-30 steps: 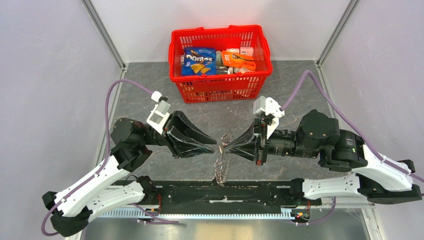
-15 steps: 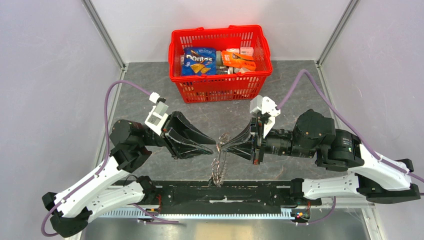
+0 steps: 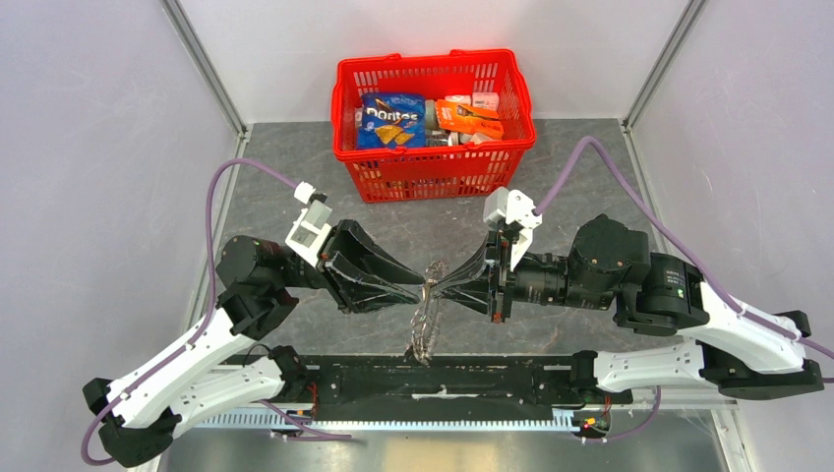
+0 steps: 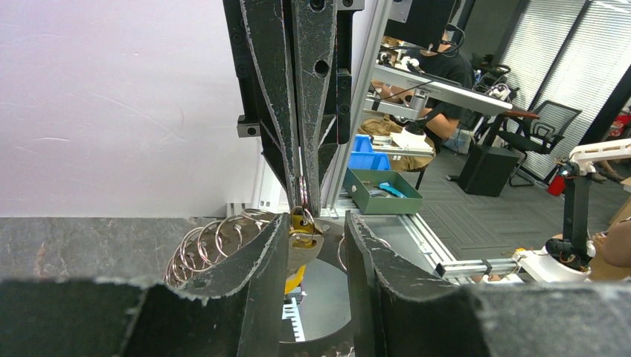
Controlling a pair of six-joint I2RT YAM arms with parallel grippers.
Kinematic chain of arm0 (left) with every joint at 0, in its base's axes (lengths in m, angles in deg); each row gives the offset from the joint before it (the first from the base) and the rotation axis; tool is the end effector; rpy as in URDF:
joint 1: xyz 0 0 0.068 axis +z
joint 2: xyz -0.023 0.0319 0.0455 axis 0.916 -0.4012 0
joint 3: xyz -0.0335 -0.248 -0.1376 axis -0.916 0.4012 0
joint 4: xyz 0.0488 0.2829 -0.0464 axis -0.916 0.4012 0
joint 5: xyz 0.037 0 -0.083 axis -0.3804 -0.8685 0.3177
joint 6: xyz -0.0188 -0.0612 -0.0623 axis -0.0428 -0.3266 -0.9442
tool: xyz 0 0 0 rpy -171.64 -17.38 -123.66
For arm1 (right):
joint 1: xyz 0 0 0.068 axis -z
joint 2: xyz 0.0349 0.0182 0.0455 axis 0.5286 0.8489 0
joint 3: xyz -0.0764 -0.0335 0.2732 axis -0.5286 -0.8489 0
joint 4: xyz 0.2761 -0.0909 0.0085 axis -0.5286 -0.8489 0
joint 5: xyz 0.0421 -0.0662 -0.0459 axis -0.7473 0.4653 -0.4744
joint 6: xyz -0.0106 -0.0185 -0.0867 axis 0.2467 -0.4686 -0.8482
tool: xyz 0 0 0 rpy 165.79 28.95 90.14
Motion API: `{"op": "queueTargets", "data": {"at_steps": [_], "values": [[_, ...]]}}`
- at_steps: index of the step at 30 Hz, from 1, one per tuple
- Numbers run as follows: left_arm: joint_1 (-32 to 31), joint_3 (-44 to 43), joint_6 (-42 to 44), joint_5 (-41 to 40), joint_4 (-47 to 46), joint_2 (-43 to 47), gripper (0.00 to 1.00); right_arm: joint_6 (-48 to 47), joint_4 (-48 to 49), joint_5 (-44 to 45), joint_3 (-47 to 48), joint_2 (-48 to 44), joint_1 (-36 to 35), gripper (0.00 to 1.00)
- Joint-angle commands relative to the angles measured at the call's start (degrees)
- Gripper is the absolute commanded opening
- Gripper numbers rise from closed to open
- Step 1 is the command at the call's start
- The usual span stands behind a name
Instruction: Put the keys on the keyring
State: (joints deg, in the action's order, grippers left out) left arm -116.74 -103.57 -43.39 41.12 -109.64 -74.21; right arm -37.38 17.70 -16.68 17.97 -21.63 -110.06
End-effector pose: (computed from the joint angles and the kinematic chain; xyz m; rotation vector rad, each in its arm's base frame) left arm 0.0823 -0.1900 0.4691 0.9943 0.9895 -1.6731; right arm 0.0480 0.2359 0.5250 -0.9826 1.5049 1.2012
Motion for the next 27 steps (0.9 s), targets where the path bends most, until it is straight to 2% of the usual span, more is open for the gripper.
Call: {"op": "queueTargets", "data": {"at_steps": [1, 3, 9, 11, 18, 27], "values": [[-0.1, -0.2, 2.1, -1.6, -0.8, 0.6, 0.40, 0.6, 4.7, 0.6, 1.4, -0.1, 0.1, 0.00], [-0.1, -0.2, 2.3, -1.6, -0.5, 0.6, 0.37, 0.5, 4.8, 0.5, 1.4, 0.0, 0.1, 0.00], [-0.1, -0.5, 2.9, -1.4, 0.6, 0.3, 0.13, 0.6, 5.3, 0.8, 1.3, -0.4, 0.1, 0.00], [-0.1, -0.4, 3.1, -1.4, 0.9, 0.4, 0.11, 0.6, 5.7, 0.8, 1.1, -0.7, 0.1, 0.00], [-0.1, -0.1, 3.5, -1.3, 1.5, 1.0, 0.11, 0.7, 6.9, 2.0, 0.1, -2.2, 0.1, 0.00], [-0.1, -0.6, 3.3, -1.1, 1.5, 0.6, 0.25, 0.4, 7.0, 2.1, 0.3, -2.4, 0.1, 0.00]]}}
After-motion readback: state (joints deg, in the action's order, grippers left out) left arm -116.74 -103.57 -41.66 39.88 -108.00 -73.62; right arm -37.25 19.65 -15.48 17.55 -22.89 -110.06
